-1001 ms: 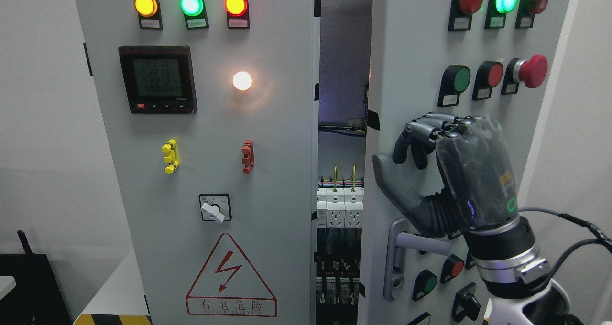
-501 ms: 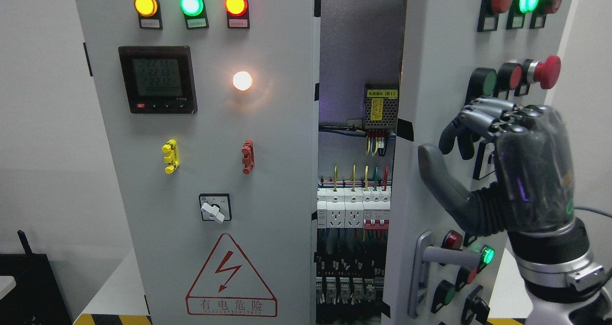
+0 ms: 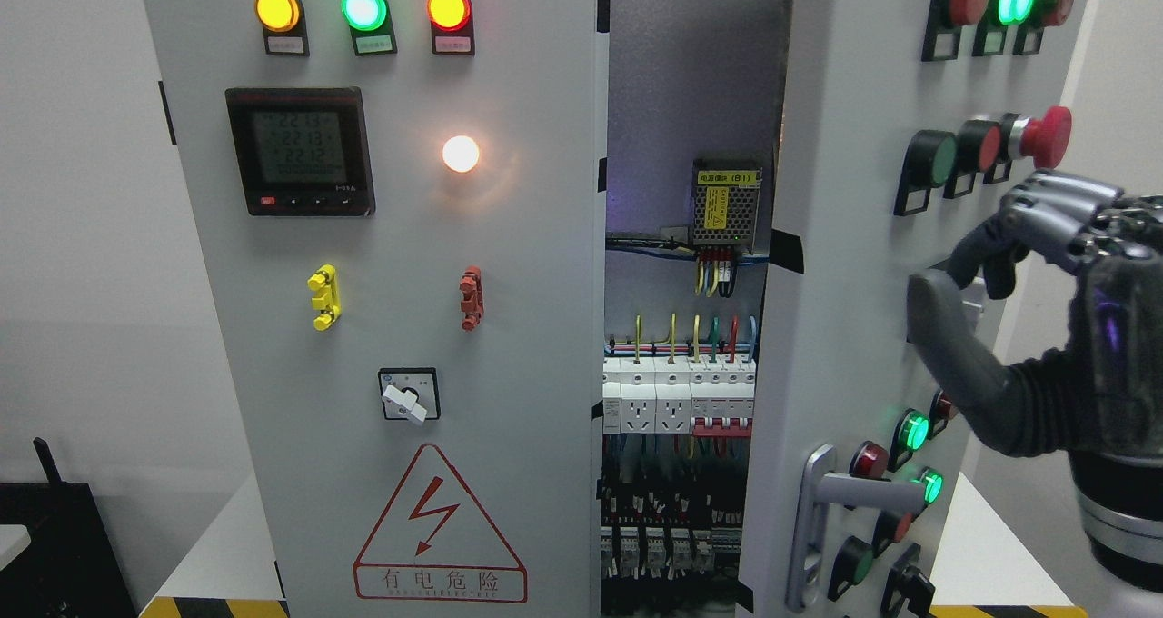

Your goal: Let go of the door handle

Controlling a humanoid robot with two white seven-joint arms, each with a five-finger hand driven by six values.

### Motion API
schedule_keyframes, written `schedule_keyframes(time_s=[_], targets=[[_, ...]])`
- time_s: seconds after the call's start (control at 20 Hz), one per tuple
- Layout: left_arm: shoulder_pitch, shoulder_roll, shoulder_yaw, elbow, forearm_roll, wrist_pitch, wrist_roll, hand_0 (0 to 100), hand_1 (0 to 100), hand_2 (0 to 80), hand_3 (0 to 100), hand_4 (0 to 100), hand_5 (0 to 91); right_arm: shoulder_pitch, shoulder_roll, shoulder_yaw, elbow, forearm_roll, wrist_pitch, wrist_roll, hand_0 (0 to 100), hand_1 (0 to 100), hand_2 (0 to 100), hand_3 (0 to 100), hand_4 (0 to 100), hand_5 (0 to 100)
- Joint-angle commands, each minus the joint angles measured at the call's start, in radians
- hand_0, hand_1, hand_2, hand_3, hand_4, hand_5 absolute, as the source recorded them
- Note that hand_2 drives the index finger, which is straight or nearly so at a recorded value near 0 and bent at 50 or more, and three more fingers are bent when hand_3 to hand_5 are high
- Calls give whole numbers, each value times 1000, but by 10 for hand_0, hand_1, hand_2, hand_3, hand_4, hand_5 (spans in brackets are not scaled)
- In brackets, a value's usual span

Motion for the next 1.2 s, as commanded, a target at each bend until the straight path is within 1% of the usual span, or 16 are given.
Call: schedule_keyframes(time_s=[0.0,0.05,0.15,0.2,0.25,0.35,0.45,0.55,0.7,0.8,0.85,0.9,0.95,1.0,1.1,1.15], targets=[[31,0,0,-31,0,0,1,120,389,0,0,0,0,158,20,-337,-4,1,-12,-1,541,219,762,1000,966,1000],[31,0,0,-31,0,0,1,120,389,0,0,0,0,187,27,-375,2,1,-15,-1,541,220,763,1000,967,1000],[31,0,0,-29,0,0,1,120,389,0,0,0,0,257,50,-453,16,-3,-15,0,542,220,760,1000,966,1000],[31,0,0,-31,-1,0,1,120,389,0,0,0,0,291,59,-487,25,-3,-14,0,543,219,745,1000,962,1000],[31,0,0,-31,0,0,1,120,389,0,0,0,0,317,79,-513,38,-4,-12,-1,544,218,735,1000,960,1000],[31,0,0,-31,0,0,1,120,389,0,0,0,0,363,132,-565,64,-7,-9,-1,547,215,719,1000,950,994],[31,0,0,-31,0,0,1,120,389,0,0,0,0,414,180,-604,93,-10,2,-1,550,212,716,1000,947,992],[31,0,0,-31,0,0,1,120,389,0,0,0,0,477,223,-627,130,-13,17,-1,555,208,707,1000,943,989],[31,0,0,-31,0,0,1,120,389,0,0,0,0,603,289,-633,189,-15,19,0,564,198,683,1000,918,983],[31,0,0,-31,0,0,1,120,389,0,0,0,0,673,339,-648,238,-18,20,6,571,187,639,1000,878,957],[31,0,0,-31,0,0,1,120,389,0,0,0,0,707,359,-654,264,-35,20,10,570,187,628,1000,867,950],[31,0,0,-29,0,0,1,120,389,0,0,0,0,739,376,-657,288,-67,20,11,570,185,604,995,838,920],[31,0,0,-31,0,0,1,120,389,0,0,0,0,773,382,-657,311,-105,20,13,571,185,575,940,804,900],[31,0,0,-31,0,0,1,120,389,0,0,0,0,805,393,-659,335,-140,22,14,572,184,563,905,793,886],[31,0,0,-31,0,0,1,120,389,0,0,0,0,854,421,-657,398,-189,22,17,565,185,521,847,728,807],[31,0,0,-31,0,0,1,120,389,0,0,0,0,873,431,-657,439,-202,20,17,564,185,512,828,718,792]])
